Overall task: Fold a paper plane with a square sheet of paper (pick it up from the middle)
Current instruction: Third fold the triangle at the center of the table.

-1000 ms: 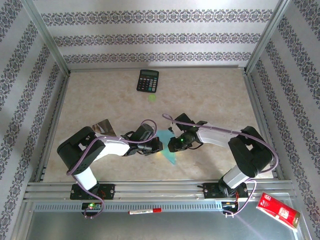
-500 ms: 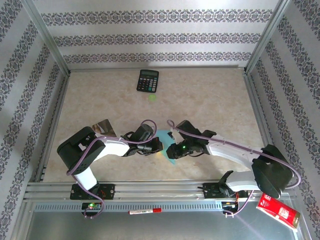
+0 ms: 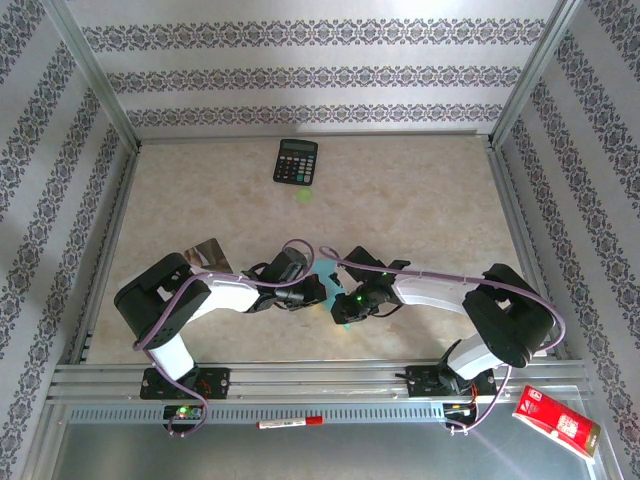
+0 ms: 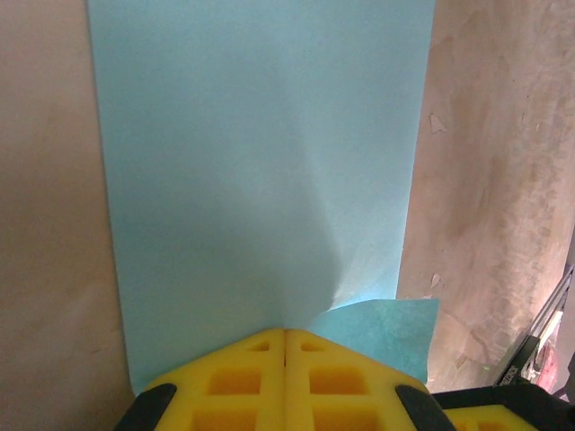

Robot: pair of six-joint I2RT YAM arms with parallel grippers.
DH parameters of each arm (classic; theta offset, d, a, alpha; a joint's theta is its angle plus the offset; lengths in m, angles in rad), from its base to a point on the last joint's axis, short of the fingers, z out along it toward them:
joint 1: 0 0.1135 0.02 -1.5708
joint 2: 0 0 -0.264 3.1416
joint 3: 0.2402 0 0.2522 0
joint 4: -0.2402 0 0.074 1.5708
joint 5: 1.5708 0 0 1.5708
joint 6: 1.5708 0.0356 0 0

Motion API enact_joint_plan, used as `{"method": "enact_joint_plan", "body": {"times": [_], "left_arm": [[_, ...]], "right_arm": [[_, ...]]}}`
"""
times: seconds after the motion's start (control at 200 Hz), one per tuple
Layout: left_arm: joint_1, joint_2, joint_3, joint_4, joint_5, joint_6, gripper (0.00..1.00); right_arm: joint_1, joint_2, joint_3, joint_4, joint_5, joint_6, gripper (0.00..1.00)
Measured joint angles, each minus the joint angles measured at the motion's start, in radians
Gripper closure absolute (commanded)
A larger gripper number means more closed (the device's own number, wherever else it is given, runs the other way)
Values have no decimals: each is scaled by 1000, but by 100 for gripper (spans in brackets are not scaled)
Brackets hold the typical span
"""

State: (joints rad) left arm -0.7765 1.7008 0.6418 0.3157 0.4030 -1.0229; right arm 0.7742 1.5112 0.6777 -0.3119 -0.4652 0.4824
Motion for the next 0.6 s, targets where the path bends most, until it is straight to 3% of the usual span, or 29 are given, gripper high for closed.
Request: {"method": "enact_joint_plan", "body": {"times": [0.6], "left_arm": [[1, 7, 20, -29, 13, 22, 100]], "right_arm": [[3, -59, -143, 175, -14, 95, 94]]}}
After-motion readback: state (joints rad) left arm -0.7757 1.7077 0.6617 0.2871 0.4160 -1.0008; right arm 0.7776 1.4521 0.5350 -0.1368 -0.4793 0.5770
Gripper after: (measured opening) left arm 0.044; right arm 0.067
